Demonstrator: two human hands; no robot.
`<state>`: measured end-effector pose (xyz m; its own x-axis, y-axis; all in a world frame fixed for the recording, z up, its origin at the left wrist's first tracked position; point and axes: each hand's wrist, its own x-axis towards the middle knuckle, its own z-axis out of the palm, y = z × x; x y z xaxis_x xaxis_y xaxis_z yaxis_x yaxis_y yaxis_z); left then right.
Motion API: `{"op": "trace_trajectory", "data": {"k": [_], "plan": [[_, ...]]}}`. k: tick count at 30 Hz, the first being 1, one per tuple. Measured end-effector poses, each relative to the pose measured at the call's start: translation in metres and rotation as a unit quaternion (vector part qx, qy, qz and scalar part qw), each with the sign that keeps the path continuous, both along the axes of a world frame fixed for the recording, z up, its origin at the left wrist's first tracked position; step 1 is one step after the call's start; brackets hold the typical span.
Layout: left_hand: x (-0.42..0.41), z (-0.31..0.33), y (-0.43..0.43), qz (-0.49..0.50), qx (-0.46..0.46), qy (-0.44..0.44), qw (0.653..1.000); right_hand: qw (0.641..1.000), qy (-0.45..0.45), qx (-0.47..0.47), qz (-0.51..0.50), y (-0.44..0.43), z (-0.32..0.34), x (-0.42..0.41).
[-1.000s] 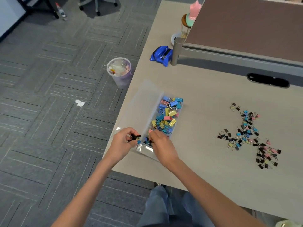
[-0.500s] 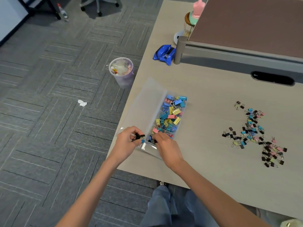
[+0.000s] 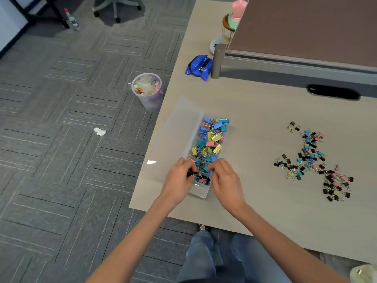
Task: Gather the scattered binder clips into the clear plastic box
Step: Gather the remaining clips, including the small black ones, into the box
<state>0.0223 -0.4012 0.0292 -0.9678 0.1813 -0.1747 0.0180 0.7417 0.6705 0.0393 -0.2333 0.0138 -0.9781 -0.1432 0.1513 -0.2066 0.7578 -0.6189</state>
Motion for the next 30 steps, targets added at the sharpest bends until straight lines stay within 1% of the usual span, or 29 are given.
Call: {"op": "trace_trajectory", "data": {"k": [3, 6, 14, 19, 23, 30], "plan": [[0.001, -0.009, 0.005, -0.059, -0.070, 0.043, 0.995, 1.000, -0.006, -0.008, -0.007, 0.005, -0.001, 0.002], [0.001, -0.016, 0.005, -0.091, -0.123, 0.076, 0.985, 1.000, -0.008, -0.013, -0.013, 0.008, -0.002, 0.004], [0.002, -0.013, 0.001, -0.132, -0.184, 0.127, 0.966, 1.000, -0.014, -0.019, -0.004, 0.007, -0.004, 0.006], [0.004, -0.009, 0.003, -0.096, -0.163, 0.123, 0.974, 1.000, -0.013, -0.023, -0.004, 0.009, -0.005, 0.006], [0.004, -0.008, 0.005, -0.053, -0.120, 0.086, 0.988, 1.000, -0.002, -0.022, -0.001, 0.012, -0.002, 0.006], [0.003, 0.004, 0.021, 0.001, -0.060, 0.085, 0.995, 0.999, 0.006, -0.039, -0.024, 0.021, 0.001, 0.004]]}}
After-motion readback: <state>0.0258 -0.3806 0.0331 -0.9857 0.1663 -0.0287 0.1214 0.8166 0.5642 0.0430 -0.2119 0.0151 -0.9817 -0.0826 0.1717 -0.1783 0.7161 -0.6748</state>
